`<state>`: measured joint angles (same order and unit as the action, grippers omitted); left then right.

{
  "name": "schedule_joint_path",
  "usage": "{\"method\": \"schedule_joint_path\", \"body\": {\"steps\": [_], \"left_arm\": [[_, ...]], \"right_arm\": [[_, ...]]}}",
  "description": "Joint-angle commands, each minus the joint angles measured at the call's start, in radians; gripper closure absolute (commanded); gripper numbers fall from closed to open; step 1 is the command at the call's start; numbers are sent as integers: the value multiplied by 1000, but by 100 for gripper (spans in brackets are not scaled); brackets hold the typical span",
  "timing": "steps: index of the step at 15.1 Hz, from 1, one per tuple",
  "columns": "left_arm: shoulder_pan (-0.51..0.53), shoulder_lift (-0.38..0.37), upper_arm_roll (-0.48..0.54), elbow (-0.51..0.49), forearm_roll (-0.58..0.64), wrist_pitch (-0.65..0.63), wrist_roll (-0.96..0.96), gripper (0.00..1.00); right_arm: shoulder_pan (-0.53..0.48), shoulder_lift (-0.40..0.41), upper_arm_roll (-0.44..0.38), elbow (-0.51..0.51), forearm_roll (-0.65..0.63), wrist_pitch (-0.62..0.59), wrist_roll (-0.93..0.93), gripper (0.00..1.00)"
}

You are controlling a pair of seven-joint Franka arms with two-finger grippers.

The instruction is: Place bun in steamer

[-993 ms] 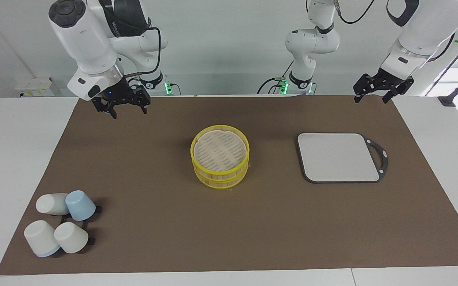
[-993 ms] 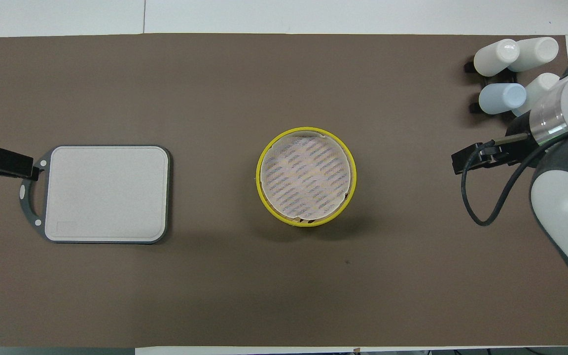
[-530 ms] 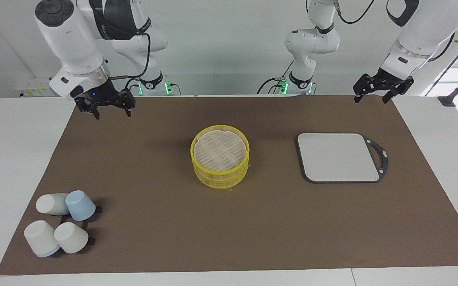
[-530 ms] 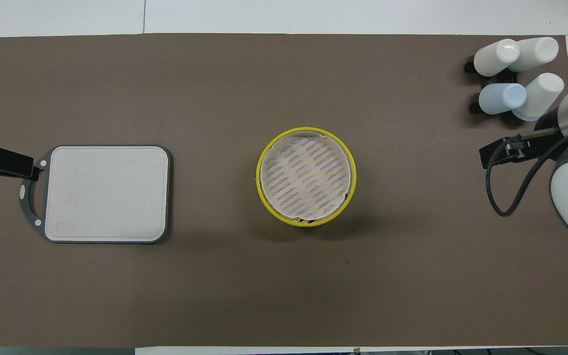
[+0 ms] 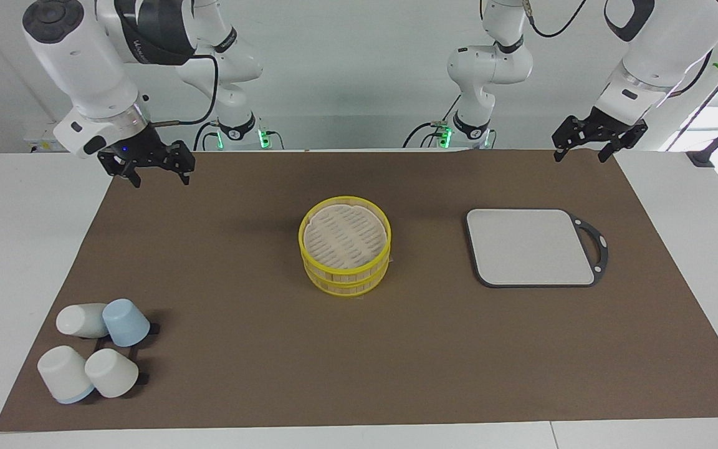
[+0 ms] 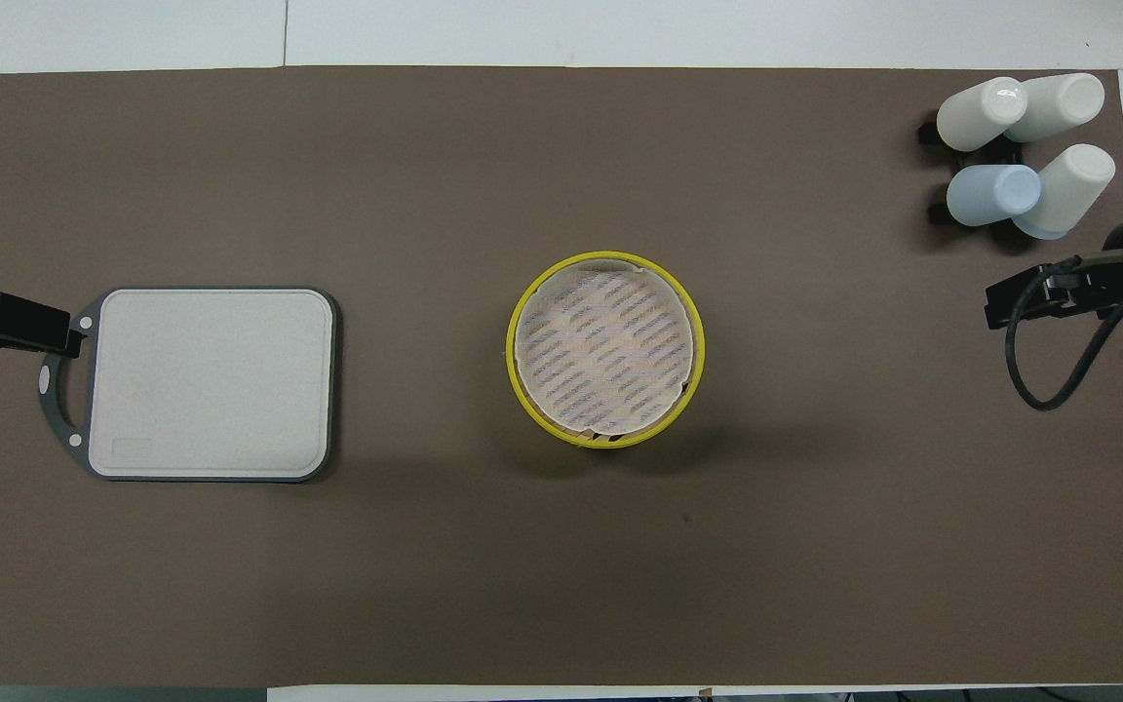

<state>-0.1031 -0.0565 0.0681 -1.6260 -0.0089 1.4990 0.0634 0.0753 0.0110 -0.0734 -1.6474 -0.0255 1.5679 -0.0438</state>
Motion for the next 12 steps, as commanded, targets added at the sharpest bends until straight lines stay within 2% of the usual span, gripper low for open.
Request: {"method": "schedule_joint_path", "body": {"steps": [1,3,12], "left_arm": [[-20,-14,12,-11,6,14,18,0],[-20,-14,12,-11,6,14,18,0],[-20,-14,12,-11,6,14,18,0]], "right_arm": [[-61,9,34,17,19,-14,-22,0],[-110,21,82,44,19,-29,-30,0],[-111,32,87,74,21,-39,-36,0]]}}
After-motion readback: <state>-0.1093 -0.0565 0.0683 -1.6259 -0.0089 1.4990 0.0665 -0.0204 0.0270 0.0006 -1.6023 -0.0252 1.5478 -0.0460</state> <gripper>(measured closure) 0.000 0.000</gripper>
